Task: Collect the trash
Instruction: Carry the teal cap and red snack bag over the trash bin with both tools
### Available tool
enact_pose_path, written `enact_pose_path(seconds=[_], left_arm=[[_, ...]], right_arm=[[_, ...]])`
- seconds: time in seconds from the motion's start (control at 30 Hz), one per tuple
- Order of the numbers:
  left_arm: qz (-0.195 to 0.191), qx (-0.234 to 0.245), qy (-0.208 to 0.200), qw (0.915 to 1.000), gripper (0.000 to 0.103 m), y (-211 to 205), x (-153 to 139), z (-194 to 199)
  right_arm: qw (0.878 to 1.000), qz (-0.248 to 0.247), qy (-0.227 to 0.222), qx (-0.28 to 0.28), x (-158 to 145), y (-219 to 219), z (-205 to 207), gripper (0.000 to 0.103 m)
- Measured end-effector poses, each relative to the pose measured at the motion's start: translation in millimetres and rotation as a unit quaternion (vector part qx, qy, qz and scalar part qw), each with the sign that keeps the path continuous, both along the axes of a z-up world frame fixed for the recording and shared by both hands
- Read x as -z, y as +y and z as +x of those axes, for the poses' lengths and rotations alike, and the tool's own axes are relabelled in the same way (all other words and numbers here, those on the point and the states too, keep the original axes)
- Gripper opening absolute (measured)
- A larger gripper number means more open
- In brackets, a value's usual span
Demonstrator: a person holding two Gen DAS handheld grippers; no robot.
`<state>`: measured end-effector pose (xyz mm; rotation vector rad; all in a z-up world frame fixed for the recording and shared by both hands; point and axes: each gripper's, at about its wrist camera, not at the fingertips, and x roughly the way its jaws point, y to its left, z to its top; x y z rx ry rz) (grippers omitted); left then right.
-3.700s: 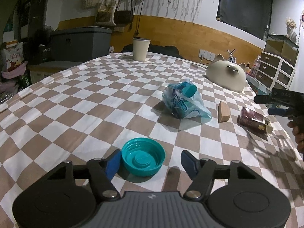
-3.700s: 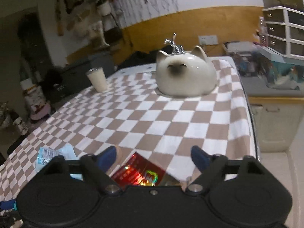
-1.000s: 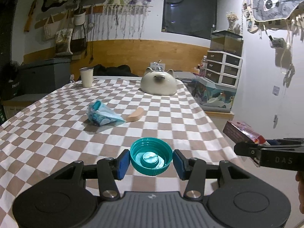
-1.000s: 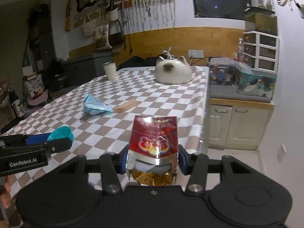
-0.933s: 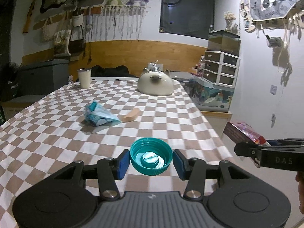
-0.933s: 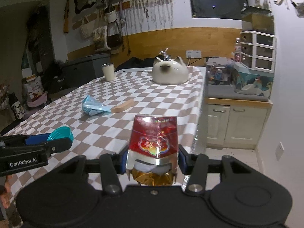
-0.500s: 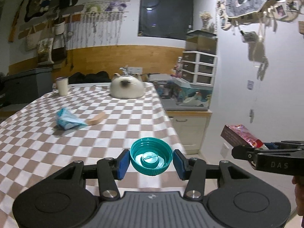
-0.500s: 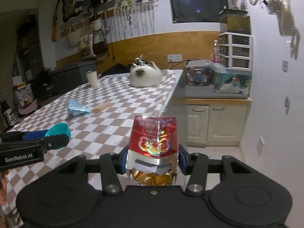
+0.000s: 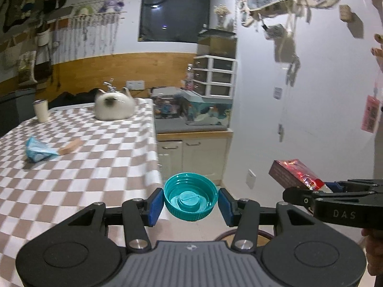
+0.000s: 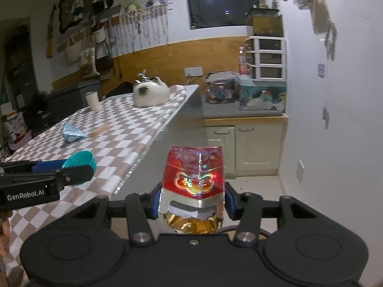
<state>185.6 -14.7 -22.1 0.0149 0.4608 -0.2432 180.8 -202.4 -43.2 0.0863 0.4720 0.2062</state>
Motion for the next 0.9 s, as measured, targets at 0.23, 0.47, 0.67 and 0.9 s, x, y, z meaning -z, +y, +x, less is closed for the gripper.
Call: enact_pose_path(seconds=[0.23,0.47,0.67,0.9], left_arm=[[0.001,0.030,0.023,0.9993,0.050,-35.2,15.1,6.2],[0.004,0.058,0.056,0.9967,0.050,-72.6,36.9,17.4],[0.007,0.073,0.091,0.9932,0.050,-98.6,61.9,31.9],[0.010,0.080,0.138,0.9872,0.050,-116.1,96.8,55.1]], right_arm=[[1.000,0.002,0.016,0.024,13.4,-33.1,-6.1,0.051],[0.998,0.009,0.040,0.046,33.1,-64.5,-4.9,0.051],[0.995,0.016,0.074,0.060,60.2,-87.2,1.7,0.051],[0.990,0.024,0.117,0.077,94.7,-110.3,14.6,0.051]])
